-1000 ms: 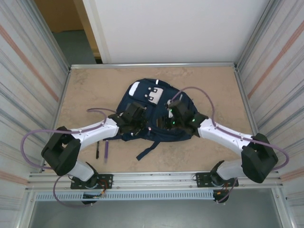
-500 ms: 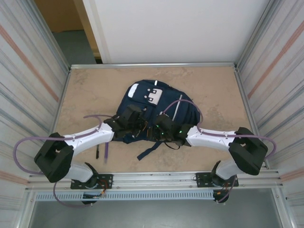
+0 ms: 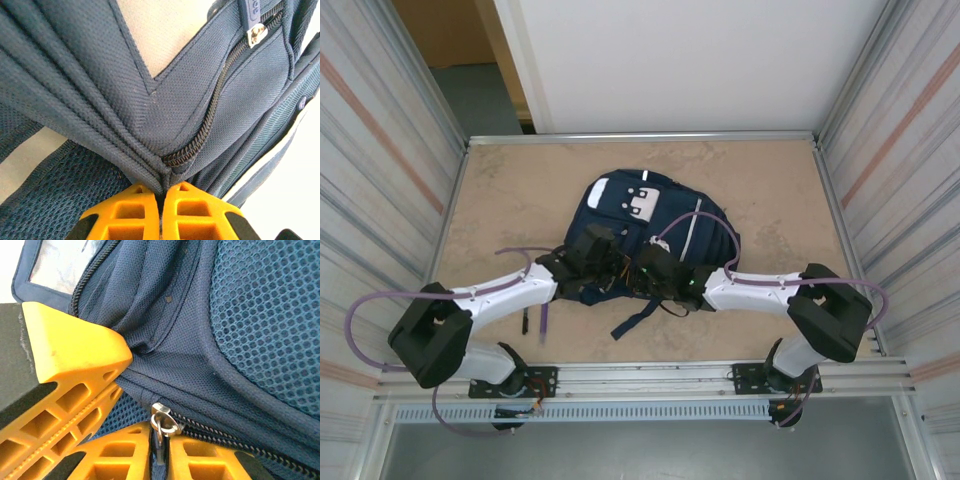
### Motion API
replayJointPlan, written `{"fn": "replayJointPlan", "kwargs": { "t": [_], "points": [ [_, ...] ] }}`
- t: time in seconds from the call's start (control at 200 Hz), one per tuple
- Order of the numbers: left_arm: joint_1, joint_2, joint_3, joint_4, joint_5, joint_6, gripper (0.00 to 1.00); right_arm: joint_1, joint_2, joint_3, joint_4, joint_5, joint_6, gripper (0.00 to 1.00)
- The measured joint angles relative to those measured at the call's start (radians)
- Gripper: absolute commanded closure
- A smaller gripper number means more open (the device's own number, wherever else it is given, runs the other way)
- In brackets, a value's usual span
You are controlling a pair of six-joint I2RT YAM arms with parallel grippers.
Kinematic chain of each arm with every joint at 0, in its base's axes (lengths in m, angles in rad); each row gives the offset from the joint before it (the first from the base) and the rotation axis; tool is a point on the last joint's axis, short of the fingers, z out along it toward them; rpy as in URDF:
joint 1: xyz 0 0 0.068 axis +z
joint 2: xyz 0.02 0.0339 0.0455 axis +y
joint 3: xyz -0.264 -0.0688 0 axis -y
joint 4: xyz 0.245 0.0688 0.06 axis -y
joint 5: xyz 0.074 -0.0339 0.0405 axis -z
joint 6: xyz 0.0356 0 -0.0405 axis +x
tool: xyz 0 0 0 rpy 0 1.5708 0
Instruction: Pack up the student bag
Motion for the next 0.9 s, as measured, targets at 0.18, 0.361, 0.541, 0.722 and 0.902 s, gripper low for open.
{"fn": "replayJointPlan", "kwargs": {
  "t": [0.18, 0.361, 0.541, 0.722, 0.902],
  "points": [
    [0.005, -0.014, -0.01, 0.003, 0.0, 0.001, 1.0, 0.007, -0.016, -0.001, -0.02, 0.026, -0.026, 1.0],
    [0.022, -0.075, -0.014, -0.028, 0.002, 0.053, 1.0, 0.011, -0.076, -0.001, -0.072, 0.028, -0.081, 1.0],
    [0.071, -0.109, -0.014, -0.055, 0.04, 0.128, 1.0, -0.017, -0.137, -0.001, -0.18, 0.005, -0.155, 1.0],
    [0.162, -0.1, -0.029, -0.038, 0.112, 0.203, 1.0, -0.082, -0.137, 0.03, -0.3, -0.059, -0.211, 1.0],
    [0.294, -0.037, -0.028, -0.025, 0.195, 0.304, 1.0, -0.093, -0.135, 0.065, -0.447, -0.025, -0.253, 1.0]
  ]
}}
